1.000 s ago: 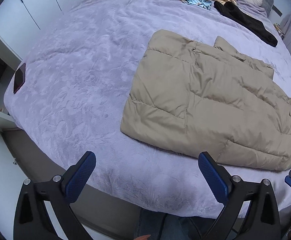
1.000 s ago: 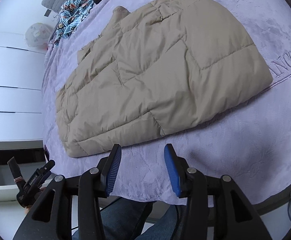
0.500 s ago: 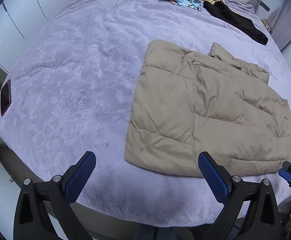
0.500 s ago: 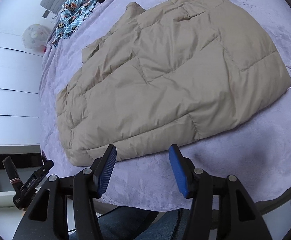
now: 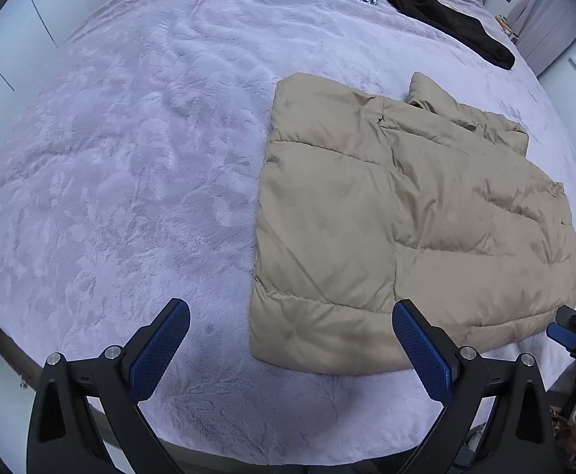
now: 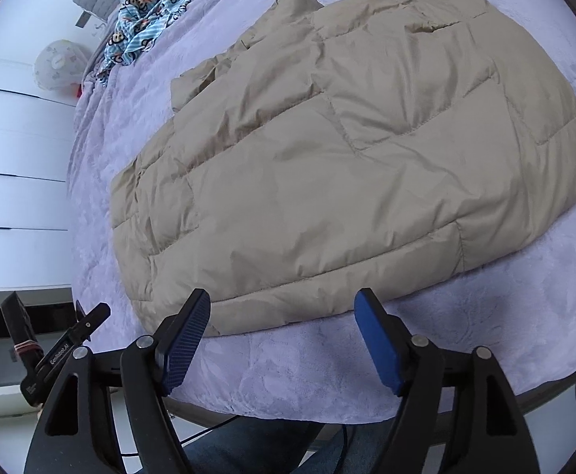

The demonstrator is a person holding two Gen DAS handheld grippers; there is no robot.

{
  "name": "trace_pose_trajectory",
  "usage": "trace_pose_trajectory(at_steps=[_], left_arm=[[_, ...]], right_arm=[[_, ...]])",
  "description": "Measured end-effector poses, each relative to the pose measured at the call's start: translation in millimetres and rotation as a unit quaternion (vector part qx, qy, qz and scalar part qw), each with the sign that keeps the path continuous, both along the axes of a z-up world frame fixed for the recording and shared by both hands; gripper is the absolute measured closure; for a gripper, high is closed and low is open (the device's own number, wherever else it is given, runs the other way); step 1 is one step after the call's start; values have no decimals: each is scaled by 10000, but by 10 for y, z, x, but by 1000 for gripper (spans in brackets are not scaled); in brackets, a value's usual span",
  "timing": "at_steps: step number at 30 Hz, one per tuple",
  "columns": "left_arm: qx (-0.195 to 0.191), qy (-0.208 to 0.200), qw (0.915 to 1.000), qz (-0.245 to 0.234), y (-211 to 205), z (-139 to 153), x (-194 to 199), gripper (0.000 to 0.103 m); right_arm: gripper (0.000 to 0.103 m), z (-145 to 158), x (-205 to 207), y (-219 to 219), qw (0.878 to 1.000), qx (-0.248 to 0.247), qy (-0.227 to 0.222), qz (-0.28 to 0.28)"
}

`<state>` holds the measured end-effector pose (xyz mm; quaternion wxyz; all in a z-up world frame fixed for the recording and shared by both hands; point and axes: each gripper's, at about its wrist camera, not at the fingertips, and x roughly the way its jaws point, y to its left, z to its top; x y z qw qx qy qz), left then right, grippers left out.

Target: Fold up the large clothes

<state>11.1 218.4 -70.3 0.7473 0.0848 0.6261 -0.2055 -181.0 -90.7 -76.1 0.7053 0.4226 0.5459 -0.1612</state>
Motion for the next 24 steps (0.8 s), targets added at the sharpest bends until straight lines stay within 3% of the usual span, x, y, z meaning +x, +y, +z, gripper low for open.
trace_pose_trajectory(at_steps=[2, 4, 7, 8, 17, 21, 24], left_arm=[[-45, 85, 9999, -90, -8, -48, 50, 1], [-129, 167, 9997, -146, -3, -91, 114, 1], [-227, 241, 9993, -183, 22, -141, 218, 1], [-261, 268, 9991, -196, 34, -160, 261, 1], [-833, 706, 9936, -298, 184, -403, 722, 1], [-1331, 1330, 9810, -461, 213, -621, 903, 1], [-1455, 1609, 9734, -736, 110, -751, 918, 1]], right_arm=[[22, -19, 50, 35, 10000, -4, 13, -26], [10, -27, 97, 86, 10000, -9, -61, -59], [10, -38, 194, 186, 9999, -55, -147, -46], [1, -50, 229, 218, 9999, -66, -138, -35], [0, -221, 471, 439, 9989, 406, 120, 216], [0, -194, 476, 436, 9989, 387, 205, 191], [0, -184, 464, 426, 9988, 369, 273, 163]])
